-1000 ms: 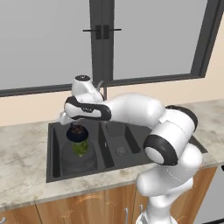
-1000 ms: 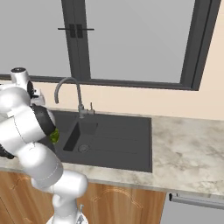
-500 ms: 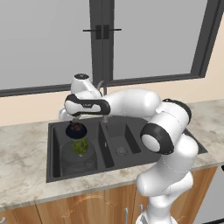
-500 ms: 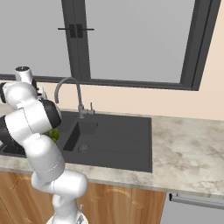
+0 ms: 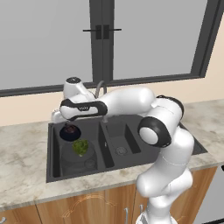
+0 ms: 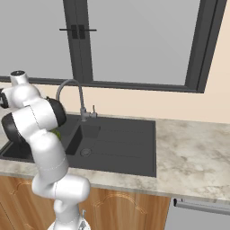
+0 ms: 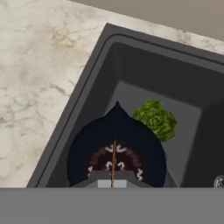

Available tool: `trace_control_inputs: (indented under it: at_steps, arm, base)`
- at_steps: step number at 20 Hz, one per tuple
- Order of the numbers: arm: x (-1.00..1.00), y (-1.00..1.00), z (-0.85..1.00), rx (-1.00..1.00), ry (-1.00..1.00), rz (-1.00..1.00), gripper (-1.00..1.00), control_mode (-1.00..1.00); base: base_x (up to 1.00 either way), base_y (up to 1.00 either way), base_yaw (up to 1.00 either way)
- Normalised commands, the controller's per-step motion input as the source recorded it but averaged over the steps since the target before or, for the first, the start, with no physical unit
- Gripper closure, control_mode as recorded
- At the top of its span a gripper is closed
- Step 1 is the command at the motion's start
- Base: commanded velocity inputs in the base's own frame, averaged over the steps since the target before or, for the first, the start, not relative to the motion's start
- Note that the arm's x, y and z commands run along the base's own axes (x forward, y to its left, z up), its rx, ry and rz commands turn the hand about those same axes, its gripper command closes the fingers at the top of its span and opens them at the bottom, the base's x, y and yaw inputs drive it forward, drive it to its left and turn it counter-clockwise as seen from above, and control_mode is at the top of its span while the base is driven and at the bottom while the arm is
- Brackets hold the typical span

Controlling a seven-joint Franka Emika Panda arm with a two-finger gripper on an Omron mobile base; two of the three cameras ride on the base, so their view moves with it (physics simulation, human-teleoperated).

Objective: Pick the teapot and jar and place them in the sink. Then turn on the water.

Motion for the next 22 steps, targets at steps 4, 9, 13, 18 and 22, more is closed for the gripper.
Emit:
trace_control_inputs:
  at_steps: [4, 9, 13, 18, 22]
  arm:
    - [0.15, 0.32, -0.07, 0.0, 0.0, -0.18, 1.0, -1.0]
    - [0.23, 0.09, -0.06, 0.0, 0.0, -0.16, 1.0, -1.0]
    - [0.33, 0.0, 0.0, 0.0, 0.0, -0.12, 1.0, -1.0]
    - [0.38, 0.0, 0.0, 0.0, 0.0, -0.08, 1.0, -1.0]
    - [0.4, 0.0, -0.06, 0.0, 0.0, -0.04, 1.0, -1.0]
  base:
    - [0.0, 0.0, 0.0]
    - [0.0, 0.0, 0.0]
    - [0.0, 0.0, 0.0]
    - [0.0, 0.0, 0.0]
    - [0.0, 0.0, 0.0]
